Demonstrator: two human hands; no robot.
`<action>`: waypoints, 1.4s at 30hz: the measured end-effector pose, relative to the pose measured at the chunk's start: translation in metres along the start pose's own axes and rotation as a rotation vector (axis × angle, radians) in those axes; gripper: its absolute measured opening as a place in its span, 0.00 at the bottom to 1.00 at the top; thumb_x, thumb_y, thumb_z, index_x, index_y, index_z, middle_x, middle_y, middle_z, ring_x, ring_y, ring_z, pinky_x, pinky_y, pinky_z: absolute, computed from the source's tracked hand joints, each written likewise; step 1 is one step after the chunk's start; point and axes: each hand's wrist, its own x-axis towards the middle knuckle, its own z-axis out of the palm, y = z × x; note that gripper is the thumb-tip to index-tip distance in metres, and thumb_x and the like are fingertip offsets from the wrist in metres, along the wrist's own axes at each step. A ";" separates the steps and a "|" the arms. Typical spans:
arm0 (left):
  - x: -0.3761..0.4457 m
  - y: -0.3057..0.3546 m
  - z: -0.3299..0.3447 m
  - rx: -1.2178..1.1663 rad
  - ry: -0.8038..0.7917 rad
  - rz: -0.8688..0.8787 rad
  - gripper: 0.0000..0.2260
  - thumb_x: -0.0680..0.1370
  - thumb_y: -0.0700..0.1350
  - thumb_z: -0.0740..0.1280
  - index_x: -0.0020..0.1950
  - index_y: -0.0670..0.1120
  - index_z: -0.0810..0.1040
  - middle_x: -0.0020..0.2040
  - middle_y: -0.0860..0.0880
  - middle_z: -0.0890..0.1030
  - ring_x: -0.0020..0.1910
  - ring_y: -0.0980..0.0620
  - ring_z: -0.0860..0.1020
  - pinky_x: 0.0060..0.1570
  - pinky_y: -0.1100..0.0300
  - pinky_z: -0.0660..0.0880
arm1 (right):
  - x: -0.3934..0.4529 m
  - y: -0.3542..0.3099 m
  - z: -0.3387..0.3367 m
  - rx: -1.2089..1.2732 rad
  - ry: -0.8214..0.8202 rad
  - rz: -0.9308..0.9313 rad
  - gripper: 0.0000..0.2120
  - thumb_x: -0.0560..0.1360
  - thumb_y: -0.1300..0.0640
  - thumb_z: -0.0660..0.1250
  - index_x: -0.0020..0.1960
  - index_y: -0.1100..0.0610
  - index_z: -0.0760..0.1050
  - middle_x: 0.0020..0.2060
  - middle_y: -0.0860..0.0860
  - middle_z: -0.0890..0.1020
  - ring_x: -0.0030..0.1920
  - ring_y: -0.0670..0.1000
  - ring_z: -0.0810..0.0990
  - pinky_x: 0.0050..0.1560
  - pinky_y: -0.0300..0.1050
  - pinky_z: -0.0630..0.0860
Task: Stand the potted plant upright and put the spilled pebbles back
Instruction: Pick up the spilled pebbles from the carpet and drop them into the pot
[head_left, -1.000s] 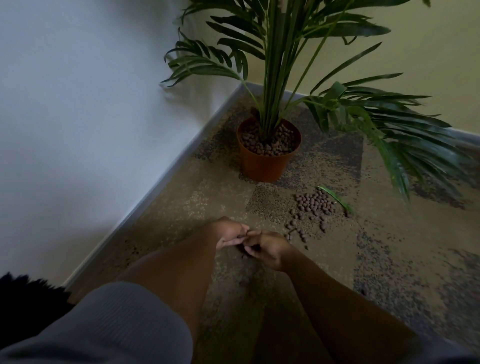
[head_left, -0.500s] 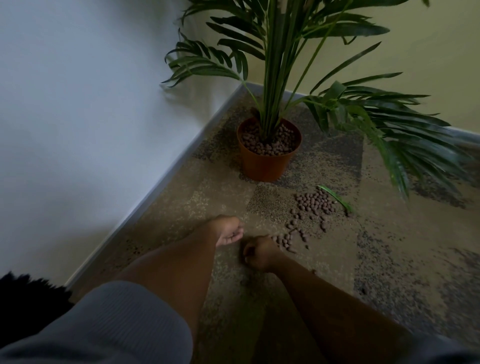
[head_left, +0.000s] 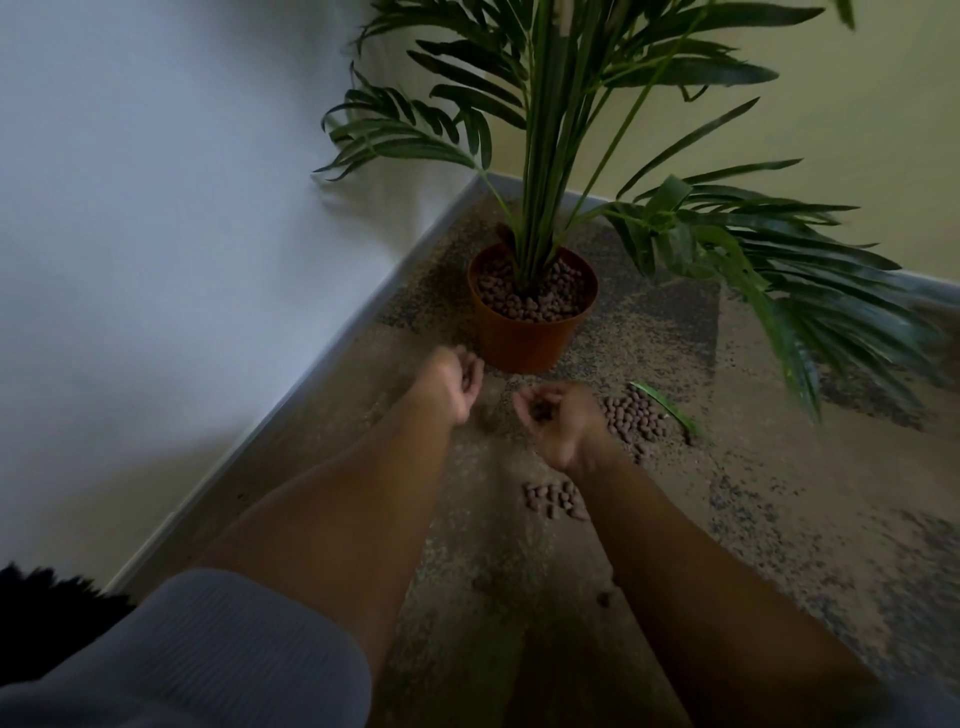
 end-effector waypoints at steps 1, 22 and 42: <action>-0.002 0.006 0.009 -0.024 -0.011 0.023 0.10 0.83 0.41 0.57 0.56 0.43 0.78 0.41 0.47 0.78 0.39 0.54 0.78 0.33 0.64 0.77 | 0.001 -0.008 0.007 0.055 0.010 -0.028 0.06 0.78 0.68 0.57 0.48 0.63 0.73 0.47 0.59 0.75 0.52 0.55 0.78 0.57 0.47 0.80; -0.019 0.031 0.075 -0.120 -0.351 0.073 0.20 0.84 0.38 0.49 0.76 0.33 0.58 0.74 0.35 0.64 0.73 0.40 0.65 0.71 0.50 0.64 | 0.003 -0.086 0.042 0.229 -0.146 -0.165 0.21 0.80 0.68 0.49 0.72 0.71 0.60 0.69 0.68 0.68 0.69 0.64 0.70 0.70 0.56 0.70; 0.011 -0.061 -0.002 1.182 -0.182 0.085 0.14 0.79 0.41 0.67 0.65 0.47 0.77 0.63 0.47 0.78 0.58 0.50 0.77 0.53 0.60 0.74 | 0.016 -0.003 -0.055 -1.529 0.005 -0.153 0.11 0.79 0.55 0.59 0.48 0.59 0.78 0.48 0.58 0.81 0.49 0.55 0.80 0.50 0.49 0.76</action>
